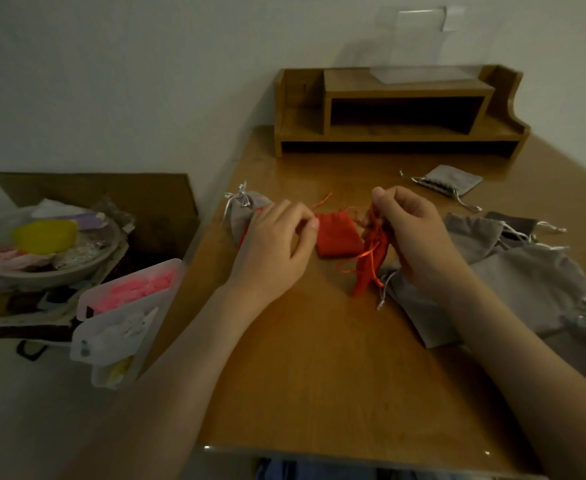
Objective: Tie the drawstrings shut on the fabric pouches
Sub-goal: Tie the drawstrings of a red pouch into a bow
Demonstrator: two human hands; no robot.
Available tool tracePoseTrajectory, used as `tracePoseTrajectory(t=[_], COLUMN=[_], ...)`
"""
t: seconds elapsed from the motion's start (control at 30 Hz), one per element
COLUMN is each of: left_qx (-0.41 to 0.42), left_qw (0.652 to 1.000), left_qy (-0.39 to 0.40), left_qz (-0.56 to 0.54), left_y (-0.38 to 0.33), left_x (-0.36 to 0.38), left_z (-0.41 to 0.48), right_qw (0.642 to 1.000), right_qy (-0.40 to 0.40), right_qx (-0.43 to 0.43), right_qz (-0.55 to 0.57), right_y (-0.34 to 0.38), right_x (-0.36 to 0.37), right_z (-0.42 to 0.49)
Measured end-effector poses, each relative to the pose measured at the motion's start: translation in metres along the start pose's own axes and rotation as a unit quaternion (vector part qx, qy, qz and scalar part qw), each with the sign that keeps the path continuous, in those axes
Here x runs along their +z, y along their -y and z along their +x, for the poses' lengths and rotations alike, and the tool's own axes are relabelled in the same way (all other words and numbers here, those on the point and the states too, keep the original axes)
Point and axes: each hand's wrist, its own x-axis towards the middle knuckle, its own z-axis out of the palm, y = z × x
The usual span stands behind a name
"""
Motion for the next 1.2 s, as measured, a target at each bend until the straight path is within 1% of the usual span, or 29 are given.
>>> tracePoseTrajectory(t=[0.03, 0.1, 0.17, 0.23, 0.33, 0.43, 0.5, 0.57, 0.6, 0.63, 0.67, 0.7, 0.77, 0.8, 0.83, 0.87, 0.9, 0.93, 0.97, 1.03, 1.1, 1.13, 1.2], left_qx=[0.004, 0.015, 0.031, 0.047, 0.099, 0.113, 0.098, 0.059, 0.034, 0.005, -0.032, -0.074, -0.143, -0.168, -0.187, -0.199, -0.202, -0.201, -0.203, -0.225, -0.251, -0.262, -0.288], left_qw=[0.999, 0.995, 0.99, 0.986, 0.983, 0.985, 0.989, 0.989, 0.984, 0.973, 0.955, 0.926, 0.845, 0.805, 0.771, 0.747, 0.735, 0.733, 0.738, 0.762, 0.784, 0.784, 0.766], left_qy=[0.011, 0.074, 0.13, 0.157, 0.15, 0.125, 0.106, 0.101, 0.104, 0.108, 0.112, 0.119, 0.132, 0.139, 0.146, 0.15, 0.15, 0.147, 0.14, 0.118, 0.097, 0.088, 0.078], left_qz=[-0.031, -0.072, -0.053, -0.01, 0.041, 0.03, -0.005, -0.088, -0.142, -0.202, -0.271, -0.35, -0.498, -0.552, -0.591, -0.616, -0.63, -0.633, -0.628, -0.595, -0.559, -0.556, -0.57], left_y=[-0.003, -0.008, -0.011, -0.012, -0.011, -0.006, -0.004, -0.008, -0.01, -0.013, -0.015, -0.017, -0.019, -0.019, -0.02, -0.02, -0.021, -0.022, -0.022, -0.022, -0.023, -0.023, -0.023], left_x=[-0.002, -0.004, -0.002, 0.002, 0.009, 0.016, 0.015, 0.011, 0.009, 0.007, 0.006, 0.004, 0.0, -0.001, -0.002, -0.003, -0.004, -0.004, -0.003, -0.002, 0.001, 0.001, 0.002], left_z=[-0.001, -0.004, -0.005, -0.006, -0.006, -0.006, -0.005, -0.005, -0.005, -0.003, -0.001, 0.001, 0.004, 0.005, 0.005, 0.005, 0.005, 0.005, 0.005, 0.006, 0.006, 0.006, 0.006], right_qw=[1.0, 0.997, 0.992, 0.988, 0.984, 0.98, 0.979, 0.981, 0.982, 0.982, 0.983, 0.984, 0.987, 0.988, 0.988, 0.988, 0.99, 0.992, 0.993, 0.994, 0.99, 0.986, 0.979], right_qy=[-0.007, -0.027, -0.044, -0.05, -0.052, -0.057, -0.064, -0.074, -0.078, -0.08, -0.079, -0.076, -0.061, -0.053, -0.044, -0.035, -0.024, -0.012, -0.001, 0.024, 0.055, 0.074, 0.108], right_qx=[-0.012, -0.039, -0.062, -0.073, -0.08, -0.087, -0.081, -0.067, -0.058, -0.05, -0.045, -0.043, -0.042, -0.043, -0.046, -0.049, -0.049, -0.048, -0.05, -0.076, -0.123, -0.145, -0.172], right_qz=[-0.018, -0.066, -0.104, -0.124, -0.149, -0.17, -0.173, -0.166, -0.164, -0.162, -0.159, -0.153, -0.141, -0.141, -0.143, -0.142, -0.134, -0.12, -0.104, -0.068, -0.04, -0.034, -0.03], right_y=[-0.001, -0.002, -0.003, -0.004, -0.006, -0.007, -0.009, -0.012, -0.013, -0.014, -0.014, -0.015, -0.015, -0.015, -0.015, -0.014, -0.013, -0.011, -0.01, -0.005, 0.0, 0.002, 0.001], right_x=[0.001, 0.003, 0.005, 0.006, 0.007, 0.006, 0.005, 0.003, 0.003, 0.003, 0.003, 0.004, 0.006, 0.007, 0.007, 0.007, 0.007, 0.007, 0.006, 0.005, 0.004, 0.004, 0.005], right_z=[0.0, 0.0, 0.0, -0.001, -0.001, 0.0, 0.002, 0.004, 0.005, 0.006, 0.006, 0.006, 0.004, 0.004, 0.003, 0.003, 0.003, 0.002, 0.002, 0.0, -0.003, -0.004, -0.005])
